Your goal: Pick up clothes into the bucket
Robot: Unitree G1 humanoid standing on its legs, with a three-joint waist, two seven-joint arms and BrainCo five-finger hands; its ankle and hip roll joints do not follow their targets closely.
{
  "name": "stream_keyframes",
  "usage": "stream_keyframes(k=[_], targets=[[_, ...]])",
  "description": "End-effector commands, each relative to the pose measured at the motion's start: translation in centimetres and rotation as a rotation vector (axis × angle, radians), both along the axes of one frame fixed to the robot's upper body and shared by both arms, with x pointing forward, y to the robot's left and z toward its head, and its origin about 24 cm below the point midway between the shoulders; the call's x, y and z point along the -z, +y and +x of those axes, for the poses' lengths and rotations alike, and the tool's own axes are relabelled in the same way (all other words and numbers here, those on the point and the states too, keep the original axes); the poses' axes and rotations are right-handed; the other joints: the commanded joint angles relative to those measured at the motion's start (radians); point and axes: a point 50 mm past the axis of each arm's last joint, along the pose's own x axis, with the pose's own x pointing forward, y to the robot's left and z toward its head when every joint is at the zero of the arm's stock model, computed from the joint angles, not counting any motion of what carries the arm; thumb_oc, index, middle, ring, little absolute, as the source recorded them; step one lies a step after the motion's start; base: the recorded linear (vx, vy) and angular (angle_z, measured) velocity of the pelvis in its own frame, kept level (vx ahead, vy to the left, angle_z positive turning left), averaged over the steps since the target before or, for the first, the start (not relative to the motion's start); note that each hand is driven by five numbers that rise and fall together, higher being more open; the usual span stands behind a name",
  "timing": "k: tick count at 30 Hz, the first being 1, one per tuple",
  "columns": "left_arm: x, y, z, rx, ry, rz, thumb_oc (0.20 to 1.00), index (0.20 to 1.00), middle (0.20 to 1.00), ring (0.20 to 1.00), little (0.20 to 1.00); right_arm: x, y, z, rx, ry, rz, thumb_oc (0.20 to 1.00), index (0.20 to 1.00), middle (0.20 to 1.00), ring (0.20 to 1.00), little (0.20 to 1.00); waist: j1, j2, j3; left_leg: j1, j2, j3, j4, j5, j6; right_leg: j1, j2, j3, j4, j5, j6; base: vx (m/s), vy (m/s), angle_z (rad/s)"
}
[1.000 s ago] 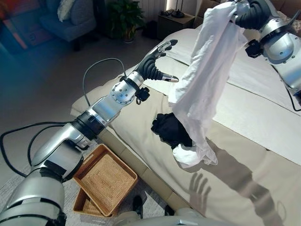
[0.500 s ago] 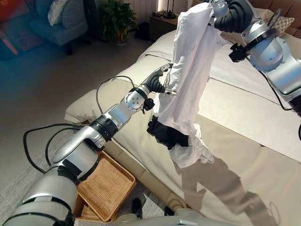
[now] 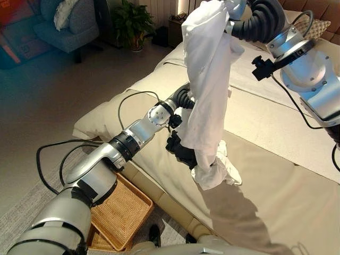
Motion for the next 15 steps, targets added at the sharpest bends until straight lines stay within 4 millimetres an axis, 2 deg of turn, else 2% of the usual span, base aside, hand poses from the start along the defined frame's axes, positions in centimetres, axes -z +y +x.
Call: stream_keyframes(k=[1,6,8,9,15], targets=[[-3.5,-2.2,0.1,0.109,-0.019,-0.074,1.0,1.0,1.0,1.0,1.0,-2.2,-0.3,-1.7,-0.084,-0.079,0.086,0.2,0.2,0.2,0.2,0.2,0.008,-0.018,-0.05,0.016,0.043,0.028,0.064,-0.108,-0.043,-0.068,-0.084,-0.024,-0.006,0.101,0.092,0.0,-0.015,0.04],[-3.4,-3.2,-0.8,0.2,0.071,-0.099,1.0,1.0,1.0,1.0,1.0,-1.3,-0.2,-1.4,-0.115,-0.018,0.107,0.2,0.2,0.2,0.2,0.2,0.01,-0.018,-0.054,0.017,0.042,0.018,0.058,-0.101,-0.047,-0.06,-0.083,-0.038,-0.01,0.1,0.091,0.0,-0.015,0.05],[-3.4,-3.1,-1.1,0.227,0.103,-0.114,0.285,0.285,0.285,0.285,0.285,-1.1,-0.3,-1.3,-0.115,-0.009,0.106,0.2,0.2,0.2,0.2,0.2,0.01,-0.018,-0.057,0.019,0.042,0.016,0.055,-0.1,-0.049,-0.056,-0.083,-0.041,-0.011,0.099,0.091,0.0,0.0,0.0],[-3.4,-2.8,-1.3,0.247,0.138,-0.14,0.2,0.2,0.2,0.2,0.2,-1.0,-0.3,-1.3,-0.115,-0.004,0.108,0.2,0.2,0.2,0.2,0.2,0.012,-0.018,-0.06,0.021,0.042,0.015,0.054,-0.101,-0.05,-0.052,-0.084,-0.044,-0.012,0.098,0.091,0.0,0.0,0.0],[-3.7,-1.5,-1.5,0.264,0.153,-0.146,0.2,0.2,0.2,0.2,0.2,-0.6,-1.0,-0.8,-0.067,-0.001,0.1,0.2,0.2,0.2,0.2,0.2,0.015,-0.018,-0.068,0.029,0.042,0.013,0.053,-0.103,-0.05,-0.042,-0.085,-0.052,-0.013,0.096,0.09,0.01,-0.003,0.07]])
